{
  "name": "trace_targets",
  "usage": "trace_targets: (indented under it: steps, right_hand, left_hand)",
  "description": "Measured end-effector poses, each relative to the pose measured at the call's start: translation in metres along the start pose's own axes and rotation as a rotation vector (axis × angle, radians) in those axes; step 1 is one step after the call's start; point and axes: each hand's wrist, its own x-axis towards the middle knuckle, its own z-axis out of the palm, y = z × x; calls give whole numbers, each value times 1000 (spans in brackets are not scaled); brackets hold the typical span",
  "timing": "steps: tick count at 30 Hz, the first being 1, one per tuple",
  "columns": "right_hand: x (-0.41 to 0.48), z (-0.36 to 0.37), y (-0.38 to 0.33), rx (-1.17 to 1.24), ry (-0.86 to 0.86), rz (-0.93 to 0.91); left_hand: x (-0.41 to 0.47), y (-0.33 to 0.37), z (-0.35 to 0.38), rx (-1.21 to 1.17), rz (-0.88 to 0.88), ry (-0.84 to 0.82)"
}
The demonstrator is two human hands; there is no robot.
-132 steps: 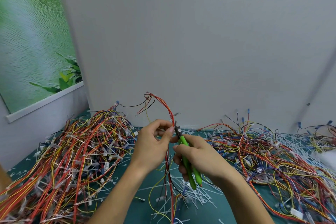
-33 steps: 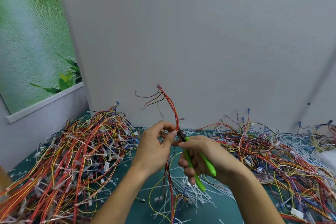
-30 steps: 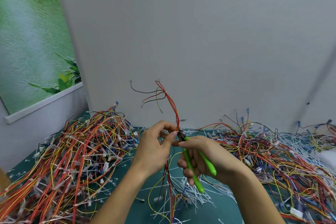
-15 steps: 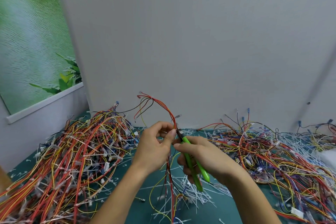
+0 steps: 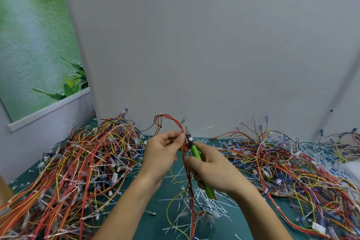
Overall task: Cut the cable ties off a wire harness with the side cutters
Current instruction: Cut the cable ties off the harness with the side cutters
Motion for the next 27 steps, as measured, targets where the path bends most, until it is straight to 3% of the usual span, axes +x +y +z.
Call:
trace_targets:
  steps: [4,15,27]
  right_hand:
    - [-3,-1,1,-76,-65,-15]
    - [-4,3,-3,88,-112,-21]
    - [0,3,2,71,-67,7]
  left_hand:
    - [1,0,0,-14,11,46]
    - [5,3,-7,-15,68,26]
    - [4,1,-3,36,113,19]
